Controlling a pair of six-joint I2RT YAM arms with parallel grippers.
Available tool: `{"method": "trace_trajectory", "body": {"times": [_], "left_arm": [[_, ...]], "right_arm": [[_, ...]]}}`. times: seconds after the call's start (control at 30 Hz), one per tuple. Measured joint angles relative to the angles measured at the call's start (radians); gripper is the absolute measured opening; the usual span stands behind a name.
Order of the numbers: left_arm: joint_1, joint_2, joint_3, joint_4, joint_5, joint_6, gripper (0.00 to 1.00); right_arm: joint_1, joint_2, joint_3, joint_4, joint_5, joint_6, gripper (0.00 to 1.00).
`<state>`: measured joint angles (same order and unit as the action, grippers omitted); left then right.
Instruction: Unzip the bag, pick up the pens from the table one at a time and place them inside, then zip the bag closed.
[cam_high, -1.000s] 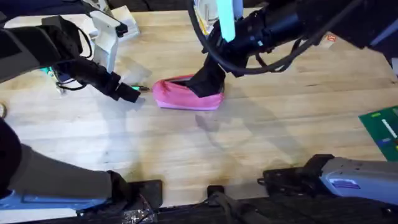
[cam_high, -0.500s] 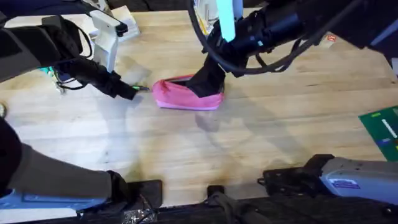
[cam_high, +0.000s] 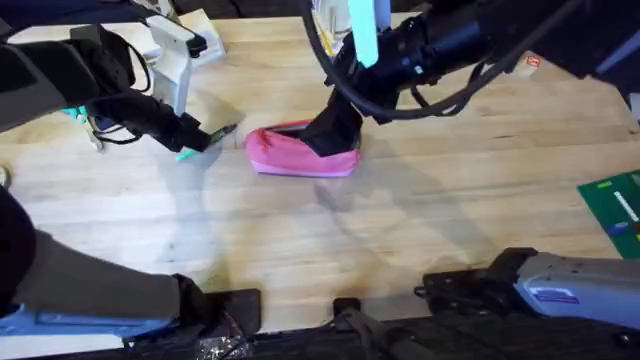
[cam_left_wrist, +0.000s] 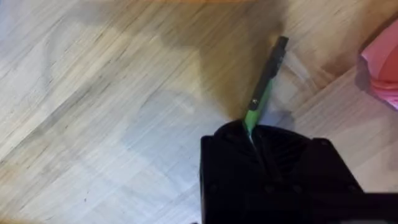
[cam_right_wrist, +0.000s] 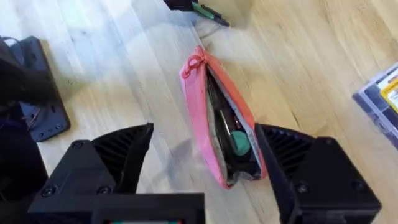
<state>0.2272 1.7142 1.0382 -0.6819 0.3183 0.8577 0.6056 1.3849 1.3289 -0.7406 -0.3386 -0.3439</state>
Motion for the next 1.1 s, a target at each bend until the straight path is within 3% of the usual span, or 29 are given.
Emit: {"method": "trace_trajectory", "body": {"times": [0.4, 0.57, 0.73, 1.1], "left_arm": [[-0.001, 0.003, 0.049, -0.098, -0.035, 0.001, 0.041], [-0.026, -0.045, 0.081, -0.097, -0.051, 0.001, 0.041], [-0.086, -0.154, 0.094, -0.102, -0.053, 0.001, 0.041], [-0.293, -0.373, 0.095, -0.108, -0.050, -0.028, 0.041]], "right_arm": [[-0.001, 0.000, 0.000, 0.000, 0.005, 0.000, 0.998], [-0.007, -0.016, 0.000, -0.001, 0.056, 0.000, 0.998], [-0.014, -0.067, 0.000, -0.001, 0.115, 0.000, 0.998], [-0.015, -0.175, 0.000, -0.135, 0.194, 0.002, 0.997]]}}
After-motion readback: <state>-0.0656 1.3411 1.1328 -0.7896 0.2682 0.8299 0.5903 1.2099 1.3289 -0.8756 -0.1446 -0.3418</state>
